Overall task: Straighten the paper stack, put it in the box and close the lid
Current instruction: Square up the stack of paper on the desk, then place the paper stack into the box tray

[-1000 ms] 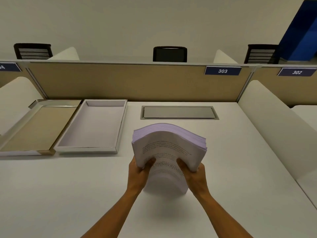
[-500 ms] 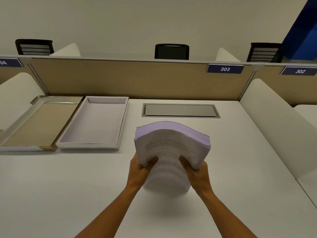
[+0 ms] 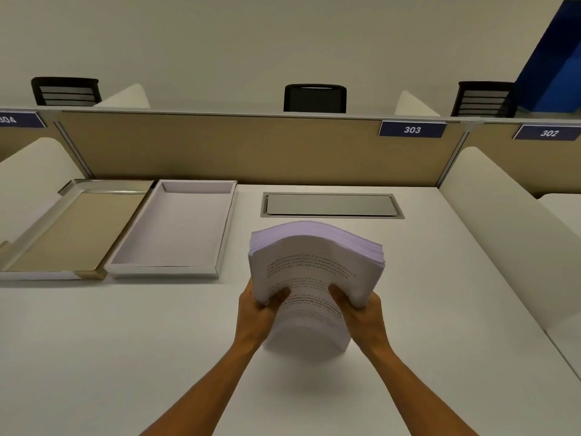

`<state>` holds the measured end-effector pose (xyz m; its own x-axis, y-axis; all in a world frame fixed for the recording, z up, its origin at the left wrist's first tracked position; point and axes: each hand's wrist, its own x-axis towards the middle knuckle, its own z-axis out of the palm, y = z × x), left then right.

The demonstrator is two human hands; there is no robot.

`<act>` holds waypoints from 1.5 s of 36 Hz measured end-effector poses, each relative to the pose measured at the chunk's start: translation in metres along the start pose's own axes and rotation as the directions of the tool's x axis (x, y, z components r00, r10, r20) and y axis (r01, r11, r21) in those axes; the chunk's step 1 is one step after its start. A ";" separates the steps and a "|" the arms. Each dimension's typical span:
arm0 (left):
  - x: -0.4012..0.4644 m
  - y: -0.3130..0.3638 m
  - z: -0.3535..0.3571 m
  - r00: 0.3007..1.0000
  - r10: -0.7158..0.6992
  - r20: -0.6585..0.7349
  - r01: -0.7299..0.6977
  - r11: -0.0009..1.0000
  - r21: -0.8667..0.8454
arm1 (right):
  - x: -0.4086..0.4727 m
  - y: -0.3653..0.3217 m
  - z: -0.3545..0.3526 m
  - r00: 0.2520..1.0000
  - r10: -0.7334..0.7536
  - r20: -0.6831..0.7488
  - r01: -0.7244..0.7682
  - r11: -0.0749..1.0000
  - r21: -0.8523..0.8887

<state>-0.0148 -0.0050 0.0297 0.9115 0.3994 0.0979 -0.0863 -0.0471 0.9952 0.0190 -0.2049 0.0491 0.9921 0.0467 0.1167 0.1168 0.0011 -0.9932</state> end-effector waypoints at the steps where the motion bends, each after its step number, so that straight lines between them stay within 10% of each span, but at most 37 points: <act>1: -0.002 -0.005 -0.001 1.000 -0.015 0.003 0.015 1.000 0.004 | 0.000 0.003 -0.001 1.000 0.010 0.009 -0.010 1.000 0.000; 30: 0.020 0.007 -0.008 0.993 -0.111 0.040 0.106 0.989 0.103 | 0.024 0.013 -0.007 0.983 0.038 0.177 -0.004 0.982 -0.190; 40: 0.058 0.026 -0.052 0.873 -0.440 0.212 0.404 0.894 0.193 | 0.057 0.010 0.027 0.932 0.313 0.182 -0.275 0.938 -0.210; 54: 0.092 0.036 -0.123 0.804 -0.595 0.015 0.586 0.796 0.151 | 0.084 0.007 0.116 0.783 0.546 0.298 -0.516 0.838 -0.177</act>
<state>0.0162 0.1424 0.0753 0.7900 0.3358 -0.5130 0.5263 0.0580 0.8483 0.0975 -0.0854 0.0518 0.8271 0.3346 -0.4516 -0.4059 -0.2003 -0.8917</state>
